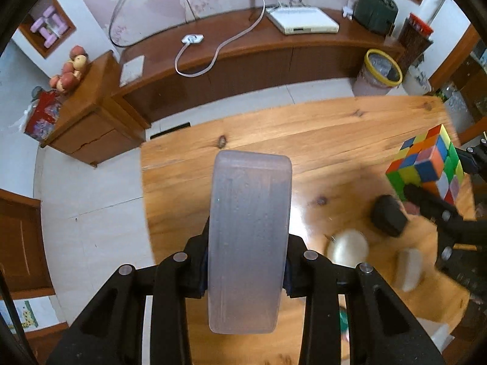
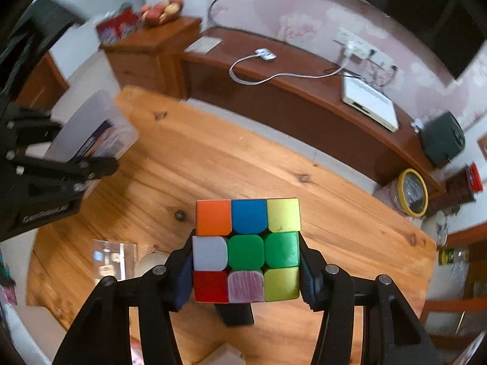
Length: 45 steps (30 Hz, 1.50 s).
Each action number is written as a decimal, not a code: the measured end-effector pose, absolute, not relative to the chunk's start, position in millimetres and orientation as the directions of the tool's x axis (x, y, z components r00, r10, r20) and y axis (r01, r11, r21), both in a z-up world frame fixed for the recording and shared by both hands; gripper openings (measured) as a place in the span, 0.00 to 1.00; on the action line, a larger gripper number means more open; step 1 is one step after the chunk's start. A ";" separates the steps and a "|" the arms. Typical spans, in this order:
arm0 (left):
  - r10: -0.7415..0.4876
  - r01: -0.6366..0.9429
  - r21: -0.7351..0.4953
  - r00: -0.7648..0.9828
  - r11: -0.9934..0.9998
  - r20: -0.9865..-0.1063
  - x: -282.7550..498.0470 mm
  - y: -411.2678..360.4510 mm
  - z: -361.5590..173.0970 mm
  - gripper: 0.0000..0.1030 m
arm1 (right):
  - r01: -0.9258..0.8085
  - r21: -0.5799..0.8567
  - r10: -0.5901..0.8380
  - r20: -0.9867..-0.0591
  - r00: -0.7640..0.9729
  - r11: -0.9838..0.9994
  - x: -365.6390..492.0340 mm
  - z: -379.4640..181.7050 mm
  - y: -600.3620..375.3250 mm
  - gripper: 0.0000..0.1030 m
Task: Organize rigid objects
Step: 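Grasp the clear case with the left tool while the right tool grasps the Rubik's cube, then lift and carry the clear case with the left tool while the right tool carries the cube to the tray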
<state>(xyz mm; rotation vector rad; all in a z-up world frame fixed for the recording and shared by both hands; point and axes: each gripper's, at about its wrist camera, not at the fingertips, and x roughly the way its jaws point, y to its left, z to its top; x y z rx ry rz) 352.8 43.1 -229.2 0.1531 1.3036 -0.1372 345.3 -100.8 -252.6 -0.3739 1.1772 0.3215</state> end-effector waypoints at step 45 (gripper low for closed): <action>-0.062 -0.023 -0.070 0.265 0.997 -0.962 51.2 30.6 -230.6 0.36 | -0.523 0.101 0.201 -0.970 0.138 0.846 12.5 -259.2 -97.6 0.55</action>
